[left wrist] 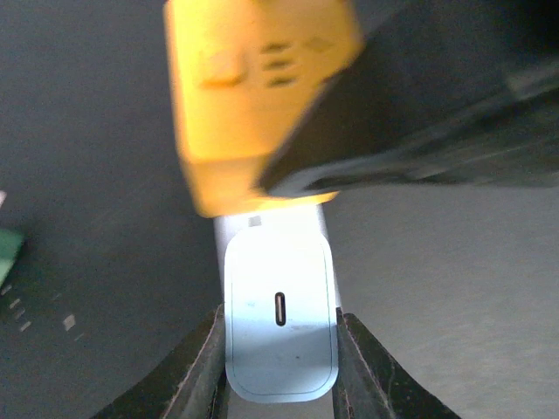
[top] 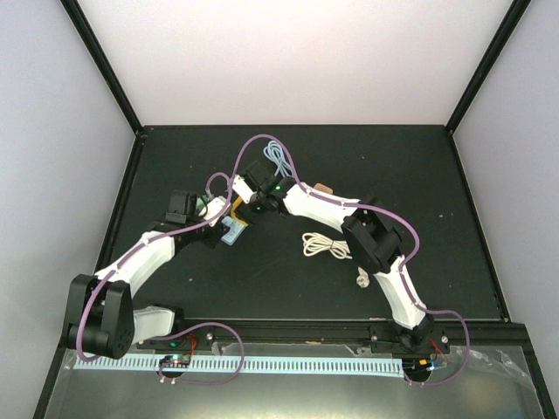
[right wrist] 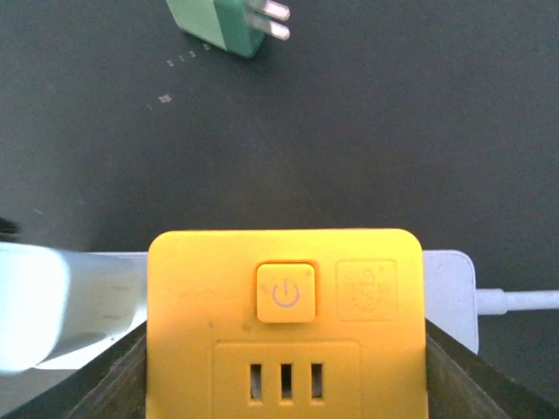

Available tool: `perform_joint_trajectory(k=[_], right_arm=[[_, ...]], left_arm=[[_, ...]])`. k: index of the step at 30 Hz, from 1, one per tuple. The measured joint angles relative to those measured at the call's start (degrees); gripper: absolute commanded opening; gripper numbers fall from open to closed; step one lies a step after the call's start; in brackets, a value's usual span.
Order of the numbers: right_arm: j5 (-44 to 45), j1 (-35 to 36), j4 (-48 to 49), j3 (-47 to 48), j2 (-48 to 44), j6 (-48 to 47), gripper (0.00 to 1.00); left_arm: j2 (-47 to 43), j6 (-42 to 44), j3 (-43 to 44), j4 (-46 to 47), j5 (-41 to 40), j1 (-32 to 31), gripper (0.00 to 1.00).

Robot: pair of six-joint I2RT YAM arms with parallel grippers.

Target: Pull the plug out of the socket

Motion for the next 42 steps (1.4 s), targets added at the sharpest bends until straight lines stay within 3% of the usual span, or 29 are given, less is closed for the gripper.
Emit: perform_joint_trajectory(k=[10,16,29,38,42], right_arm=[[1.46,-0.17,1.07,-0.02,0.2,0.48,0.01],[1.33,-0.22,1.09,-0.02,0.22,0.44,0.01],[-0.59,-0.68,1.33,-1.14,-0.5,-2.1,0.01],[-3.8,-1.62,3.54,-4.94,-2.56,-6.12,0.01],[-5.11,-1.95,3.08,-5.81,-3.28,-7.93,0.01]], left_arm=[[-6.54,1.53,0.26,-0.61,6.84,0.87,0.03],[-4.7,3.8,0.59,-4.42,9.9,8.11,0.04],[17.73,12.02,17.33,-17.4,14.05,28.85,0.09],[33.07,14.49,28.68,-22.8,15.82,34.1,0.13],[35.8,15.21,31.04,-25.35,17.55,34.6,0.21]])
